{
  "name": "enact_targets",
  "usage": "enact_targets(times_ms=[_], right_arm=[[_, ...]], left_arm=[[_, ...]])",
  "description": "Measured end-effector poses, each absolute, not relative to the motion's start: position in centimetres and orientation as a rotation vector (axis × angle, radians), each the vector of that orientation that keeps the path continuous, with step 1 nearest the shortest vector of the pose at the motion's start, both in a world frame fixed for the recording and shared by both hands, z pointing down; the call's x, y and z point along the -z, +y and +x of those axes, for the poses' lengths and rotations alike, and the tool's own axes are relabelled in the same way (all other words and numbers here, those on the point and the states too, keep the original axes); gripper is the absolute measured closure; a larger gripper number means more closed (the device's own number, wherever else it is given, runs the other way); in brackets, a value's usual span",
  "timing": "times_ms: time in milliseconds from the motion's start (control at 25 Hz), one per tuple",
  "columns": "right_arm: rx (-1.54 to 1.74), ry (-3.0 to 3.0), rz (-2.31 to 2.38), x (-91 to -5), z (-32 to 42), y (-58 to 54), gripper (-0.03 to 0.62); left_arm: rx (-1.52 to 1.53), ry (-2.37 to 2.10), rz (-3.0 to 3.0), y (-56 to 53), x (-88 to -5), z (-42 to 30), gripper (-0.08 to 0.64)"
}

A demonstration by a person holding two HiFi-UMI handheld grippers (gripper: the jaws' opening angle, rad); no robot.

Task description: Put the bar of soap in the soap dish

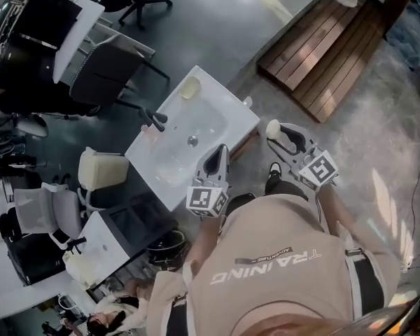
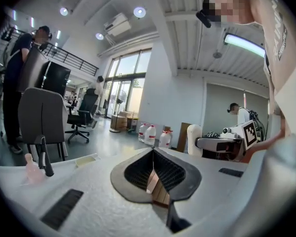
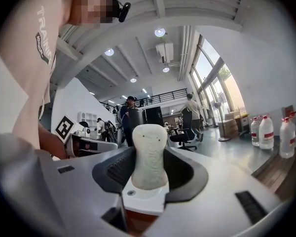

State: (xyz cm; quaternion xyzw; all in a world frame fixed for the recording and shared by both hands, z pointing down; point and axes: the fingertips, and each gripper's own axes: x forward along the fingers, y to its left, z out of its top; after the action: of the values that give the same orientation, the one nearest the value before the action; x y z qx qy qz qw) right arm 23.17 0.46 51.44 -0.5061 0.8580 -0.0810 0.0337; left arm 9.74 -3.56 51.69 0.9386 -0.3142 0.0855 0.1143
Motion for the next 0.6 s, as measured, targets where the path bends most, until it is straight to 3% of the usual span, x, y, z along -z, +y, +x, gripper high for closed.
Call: enact_targets(times_ms=[280,600], right_arm=[[0.292,2.737,-1.449,-52.5,23.3,-3.8,0.426],[0.258,2.865,-1.344,-52.2,18.1,-8.9,0.426]], left_arm=[[-0.24,-1.069,2.662,-6.3,-52.7,8.4,0.549],[-0.165,-1.177,2.6,-10.4,-53.6,3.5,0.549]])
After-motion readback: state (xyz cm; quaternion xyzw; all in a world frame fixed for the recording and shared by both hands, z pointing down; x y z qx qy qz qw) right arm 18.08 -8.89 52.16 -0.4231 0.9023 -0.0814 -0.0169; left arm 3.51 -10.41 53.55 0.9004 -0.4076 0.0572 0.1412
